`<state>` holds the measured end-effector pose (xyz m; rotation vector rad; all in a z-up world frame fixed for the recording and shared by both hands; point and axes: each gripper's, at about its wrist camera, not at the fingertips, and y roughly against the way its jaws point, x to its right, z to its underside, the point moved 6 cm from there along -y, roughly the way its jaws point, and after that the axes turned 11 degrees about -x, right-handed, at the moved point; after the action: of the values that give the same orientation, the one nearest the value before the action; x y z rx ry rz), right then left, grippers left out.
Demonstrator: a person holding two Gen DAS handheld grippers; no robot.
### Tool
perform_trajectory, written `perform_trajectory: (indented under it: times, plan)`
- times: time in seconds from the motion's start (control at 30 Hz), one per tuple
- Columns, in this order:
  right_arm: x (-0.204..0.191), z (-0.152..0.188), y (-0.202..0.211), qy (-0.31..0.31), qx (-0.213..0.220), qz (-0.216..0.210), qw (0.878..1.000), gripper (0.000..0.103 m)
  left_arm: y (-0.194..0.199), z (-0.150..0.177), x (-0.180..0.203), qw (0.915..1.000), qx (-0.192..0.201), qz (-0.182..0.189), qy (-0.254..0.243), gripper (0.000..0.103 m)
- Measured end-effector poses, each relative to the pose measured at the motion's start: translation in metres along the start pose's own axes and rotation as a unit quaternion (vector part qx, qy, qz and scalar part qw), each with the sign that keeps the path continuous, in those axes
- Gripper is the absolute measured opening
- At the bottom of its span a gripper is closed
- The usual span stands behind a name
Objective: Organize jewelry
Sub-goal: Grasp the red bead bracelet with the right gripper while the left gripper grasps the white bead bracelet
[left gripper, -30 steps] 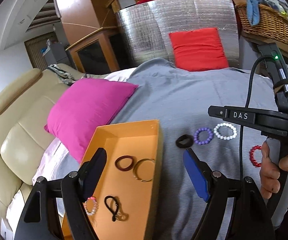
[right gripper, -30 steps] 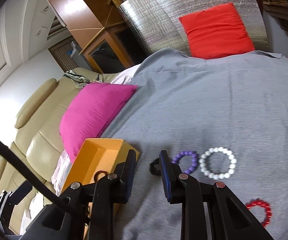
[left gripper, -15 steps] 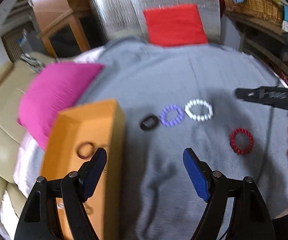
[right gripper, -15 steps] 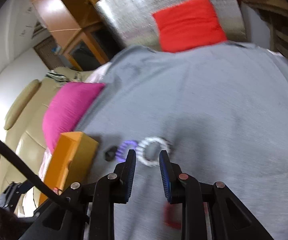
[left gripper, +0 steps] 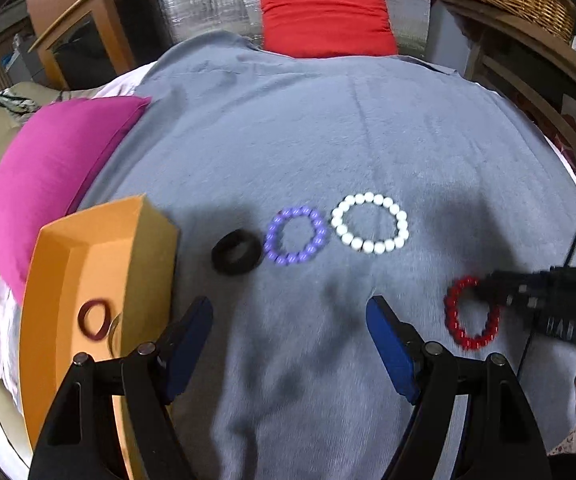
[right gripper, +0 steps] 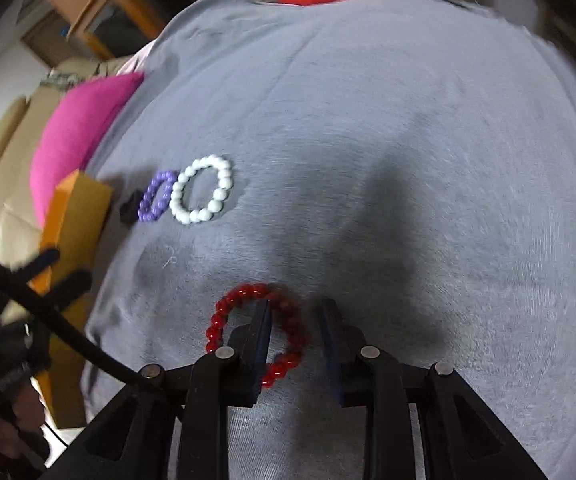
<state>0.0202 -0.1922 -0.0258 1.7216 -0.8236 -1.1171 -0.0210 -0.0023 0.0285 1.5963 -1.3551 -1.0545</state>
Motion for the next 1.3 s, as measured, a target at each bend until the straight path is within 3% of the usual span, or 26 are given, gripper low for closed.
perform_trajectory:
  times: [0.1, 0.17, 0.5, 0.63, 0.77, 0.87, 0.93, 0.97, 1.17, 1.3]
  plan:
    - [-0.007, 0.001, -0.002, 0.022, 0.010, 0.026, 0.999, 0.025, -0.007, -0.014, 0.012, 0.9998, -0.001, 0.010, -0.017, 0.079]
    - [-0.008, 0.001, -0.003, 0.037, 0.015, 0.052, 0.998, 0.011, -0.009, -0.022, 0.018, 0.9994, 0.004, 0.013, -0.031, 0.079]
    - [0.047, -0.012, 0.020, -0.082, 0.057, 0.046, 0.994, 0.011, -0.024, -0.037, 0.061, 0.9939, 0.012, 0.027, -0.106, 0.079]
    - [0.063, -0.011, 0.021, -0.115, 0.052, 0.035, 0.991, 0.011, -0.032, -0.043, 0.082, 0.9901, 0.014, 0.034, -0.135, 0.078]
    - [0.069, -0.013, 0.022, -0.128, 0.051, 0.024, 0.990, 0.011, -0.044, -0.048, 0.094, 0.9871, -0.003, 0.060, -0.149, 0.049]
    - [0.075, -0.016, 0.022, -0.130, 0.049, 0.023, 0.990, 0.011, -0.061, -0.050, 0.093, 0.9870, -0.030, 0.065, -0.144, 0.038]
    - [0.075, -0.018, 0.022, -0.133, 0.049, 0.022, 0.990, 0.011, -0.062, -0.051, 0.091, 0.9867, -0.023, 0.083, -0.138, 0.030]
    - [0.071, -0.020, 0.018, -0.134, 0.049, 0.022, 0.990, 0.011, -0.061, -0.052, 0.091, 0.9866, -0.023, 0.088, -0.136, 0.019]
    - [0.063, -0.023, 0.023, -0.137, 0.072, -0.001, 0.988, 0.011, -0.055, -0.047, 0.084, 0.9872, -0.015, 0.095, -0.127, 0.009]
    - [0.062, -0.024, 0.035, -0.131, 0.083, -0.021, 0.988, 0.011, -0.047, -0.038, 0.084, 0.9866, -0.005, 0.111, -0.119, 0.009]
